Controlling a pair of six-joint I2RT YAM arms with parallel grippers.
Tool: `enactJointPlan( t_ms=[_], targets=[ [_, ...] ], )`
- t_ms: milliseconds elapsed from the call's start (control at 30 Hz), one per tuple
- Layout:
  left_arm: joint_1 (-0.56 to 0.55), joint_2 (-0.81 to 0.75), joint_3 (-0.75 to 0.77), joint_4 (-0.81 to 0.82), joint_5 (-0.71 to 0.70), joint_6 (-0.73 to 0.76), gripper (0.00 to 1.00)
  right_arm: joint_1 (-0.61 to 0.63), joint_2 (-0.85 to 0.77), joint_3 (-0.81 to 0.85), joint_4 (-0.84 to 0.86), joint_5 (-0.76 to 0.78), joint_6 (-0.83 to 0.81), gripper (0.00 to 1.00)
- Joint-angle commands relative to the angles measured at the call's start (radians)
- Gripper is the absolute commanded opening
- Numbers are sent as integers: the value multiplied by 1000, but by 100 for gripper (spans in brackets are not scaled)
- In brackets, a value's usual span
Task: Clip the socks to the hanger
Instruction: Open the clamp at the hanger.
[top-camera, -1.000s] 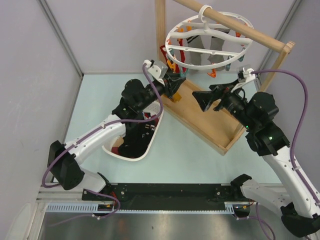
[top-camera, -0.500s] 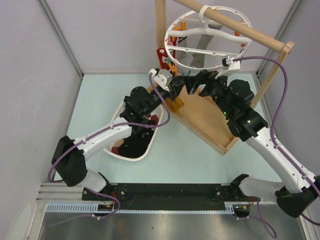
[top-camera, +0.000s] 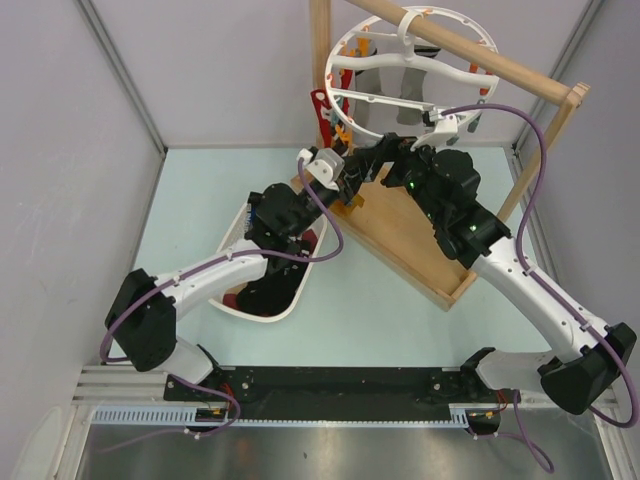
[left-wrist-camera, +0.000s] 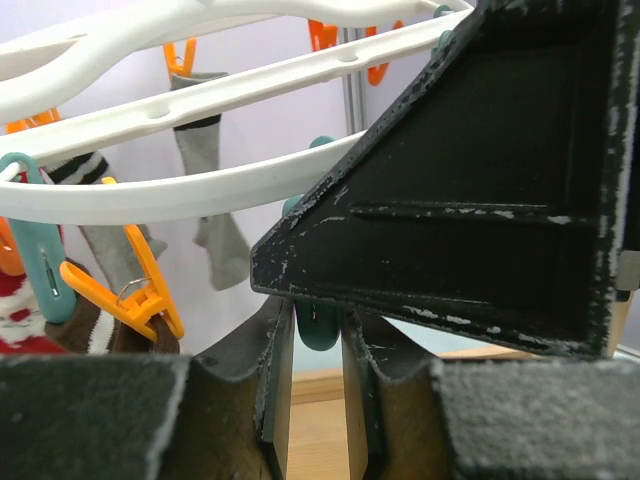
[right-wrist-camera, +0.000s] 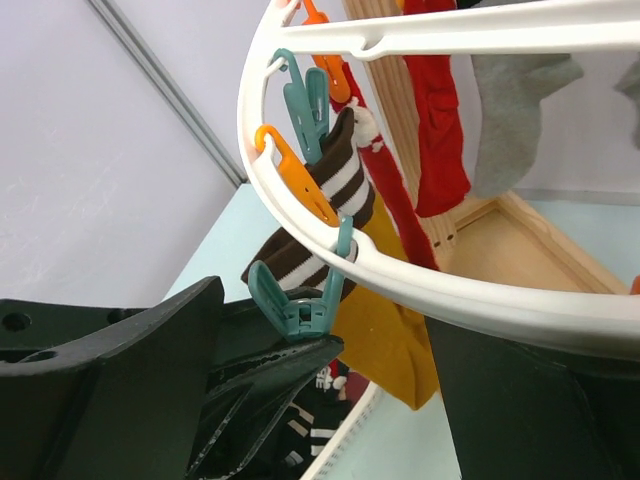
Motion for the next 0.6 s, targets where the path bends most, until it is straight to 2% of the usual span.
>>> enactJointPlan(
  t_ms=[0, 167, 433, 567],
  targets=[
    [-26, 5, -26, -3, 13, 37, 9, 4, -3, 60, 99, 28, 9, 83],
    [-50, 7, -26, -8, -4, 62, 9, 3, -3, 68, 116, 31, 2, 73],
    [-96, 7, 2, -63, -50, 146, 9, 3, -3, 72, 125, 16, 4, 69],
    [-103, 7, 6, -71, -64, 160, 9, 3, -14, 72, 136, 16, 5, 63]
  ],
)
